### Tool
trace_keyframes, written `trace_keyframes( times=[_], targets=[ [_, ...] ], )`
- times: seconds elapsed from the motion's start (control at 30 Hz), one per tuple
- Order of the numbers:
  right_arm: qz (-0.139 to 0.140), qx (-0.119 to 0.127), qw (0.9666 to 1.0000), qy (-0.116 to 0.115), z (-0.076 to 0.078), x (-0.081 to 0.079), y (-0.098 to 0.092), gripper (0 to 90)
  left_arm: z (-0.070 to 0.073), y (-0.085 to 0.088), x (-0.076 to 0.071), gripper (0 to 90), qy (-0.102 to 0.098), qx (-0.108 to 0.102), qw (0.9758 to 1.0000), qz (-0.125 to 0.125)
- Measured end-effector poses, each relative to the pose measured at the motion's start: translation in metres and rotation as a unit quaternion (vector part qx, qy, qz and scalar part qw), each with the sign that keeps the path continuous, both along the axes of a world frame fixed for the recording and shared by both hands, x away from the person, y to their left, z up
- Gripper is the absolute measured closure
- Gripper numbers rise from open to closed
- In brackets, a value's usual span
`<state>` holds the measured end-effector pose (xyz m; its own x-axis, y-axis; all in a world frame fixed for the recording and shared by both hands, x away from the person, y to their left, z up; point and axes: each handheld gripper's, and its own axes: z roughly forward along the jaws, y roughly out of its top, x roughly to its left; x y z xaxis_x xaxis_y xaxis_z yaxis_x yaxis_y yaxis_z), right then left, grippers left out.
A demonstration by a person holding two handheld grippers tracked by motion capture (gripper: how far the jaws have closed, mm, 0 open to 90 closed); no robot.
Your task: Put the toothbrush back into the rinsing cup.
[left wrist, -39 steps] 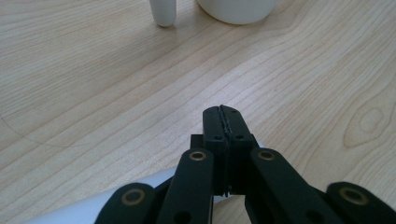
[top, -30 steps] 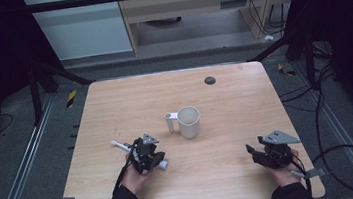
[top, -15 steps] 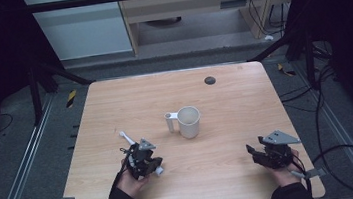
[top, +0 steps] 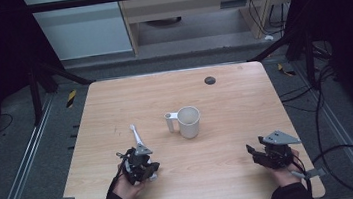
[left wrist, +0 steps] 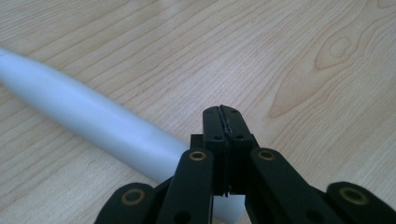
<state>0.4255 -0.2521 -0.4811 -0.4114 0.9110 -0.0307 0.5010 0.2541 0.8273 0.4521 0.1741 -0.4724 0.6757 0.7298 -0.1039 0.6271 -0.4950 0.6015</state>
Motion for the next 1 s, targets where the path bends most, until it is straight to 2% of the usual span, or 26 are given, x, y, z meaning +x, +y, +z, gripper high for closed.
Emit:
trace_keyframes(
  times=[0.63,1.0],
  targets=[
    [0.001,-0.001,1.0000,0.001,-0.001,0.000,0.000,43.6,-0.002,0.025,-0.011,88.5,0.014,0.004,0.9998,0.011],
    [0.000,-0.001,1.0000,0.000,0.000,0.000,0.000,43.5,0.002,0.035,-0.013,85.6,0.013,-0.004,0.9996,0.025]
  ],
)
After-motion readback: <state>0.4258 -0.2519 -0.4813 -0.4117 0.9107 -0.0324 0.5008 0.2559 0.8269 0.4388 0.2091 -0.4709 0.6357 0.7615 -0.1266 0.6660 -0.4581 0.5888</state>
